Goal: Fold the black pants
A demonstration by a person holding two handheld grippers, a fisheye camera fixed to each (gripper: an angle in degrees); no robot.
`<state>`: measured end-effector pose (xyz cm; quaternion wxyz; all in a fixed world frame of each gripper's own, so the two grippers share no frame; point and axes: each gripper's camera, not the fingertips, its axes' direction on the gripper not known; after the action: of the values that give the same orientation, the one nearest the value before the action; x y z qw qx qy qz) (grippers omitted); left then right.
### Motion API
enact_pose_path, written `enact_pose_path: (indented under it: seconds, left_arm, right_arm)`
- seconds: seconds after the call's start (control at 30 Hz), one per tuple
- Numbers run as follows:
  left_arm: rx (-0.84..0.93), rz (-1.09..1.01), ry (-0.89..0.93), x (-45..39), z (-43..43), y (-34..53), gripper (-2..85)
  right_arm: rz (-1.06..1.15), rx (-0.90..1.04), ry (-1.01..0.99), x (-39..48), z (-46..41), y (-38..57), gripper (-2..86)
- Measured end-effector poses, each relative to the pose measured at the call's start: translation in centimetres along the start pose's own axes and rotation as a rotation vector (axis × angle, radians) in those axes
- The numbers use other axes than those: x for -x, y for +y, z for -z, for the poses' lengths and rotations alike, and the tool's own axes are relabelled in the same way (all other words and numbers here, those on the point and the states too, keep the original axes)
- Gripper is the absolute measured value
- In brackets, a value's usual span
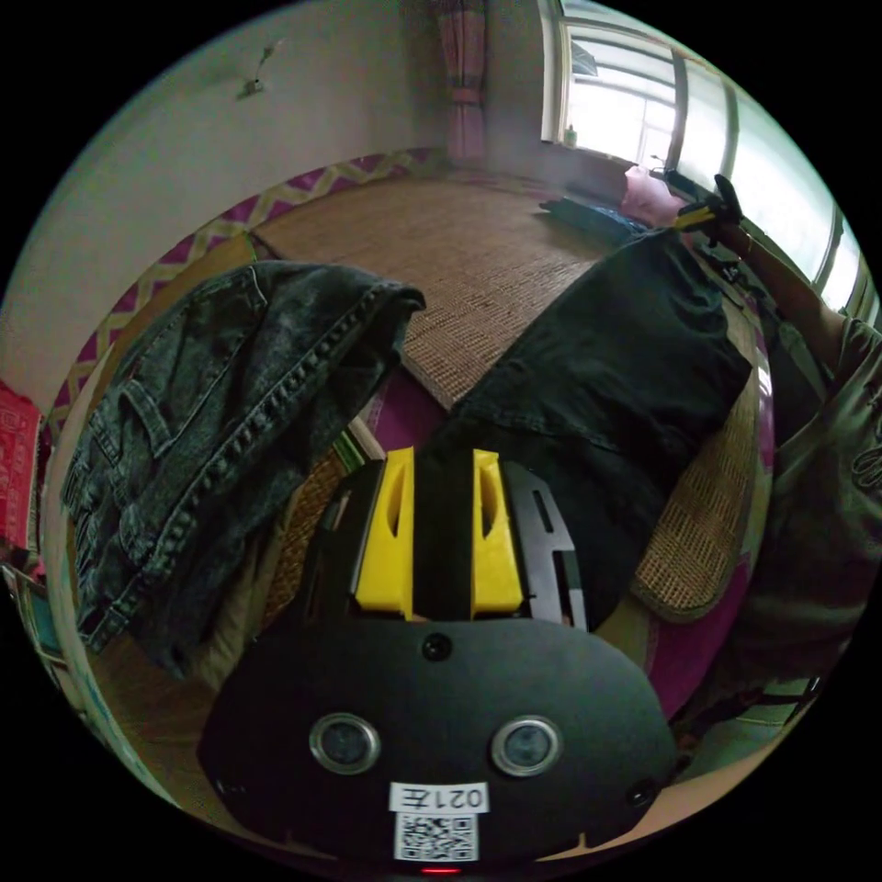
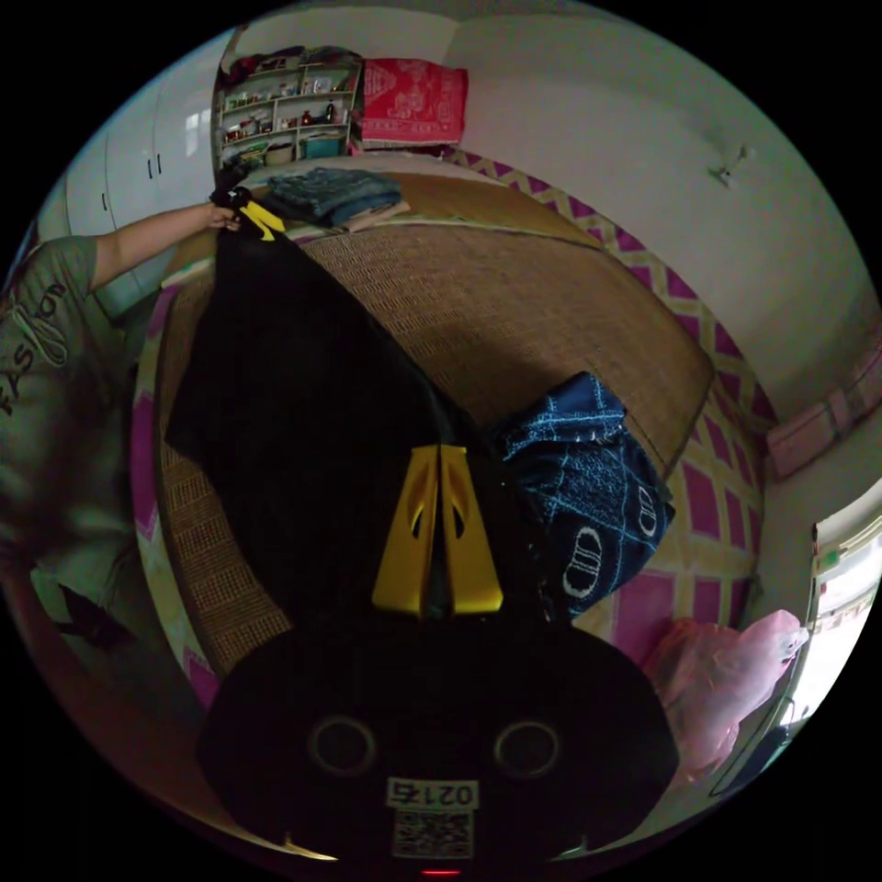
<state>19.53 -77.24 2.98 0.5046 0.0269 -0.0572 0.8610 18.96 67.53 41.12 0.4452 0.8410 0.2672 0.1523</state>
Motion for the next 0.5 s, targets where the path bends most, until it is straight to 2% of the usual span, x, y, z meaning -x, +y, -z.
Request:
enact_pose_path:
  seconds: [0.1,0.17,0.37,0.5]
  left_arm:
    - [0.047,-0.008,-0.036,-0.4,0.5,0.5,0.8]
    - [0.037,-0.039,-0.056,-0.9,1.5,1.1,-0.2]
    - [-0.199,-0.070,-0.078,-3.5,10.8,5.5,-0.9]
    - [-0.345,-0.136,-0.103,-8.8,20.1,11.4,-1.0]
  right_arm:
    - [-0.015,0.004,0.007,-1.4,-0.1,-1.1,-1.0]
    - [-0.019,0.008,0.012,-2.4,0.0,-1.7,-1.0]
    - [-0.037,-0.056,-0.006,-5.6,3.5,-2.7,-1.0]
    - [-0.016,-0.170,0.014,-4.7,10.3,-0.5,-1.0]
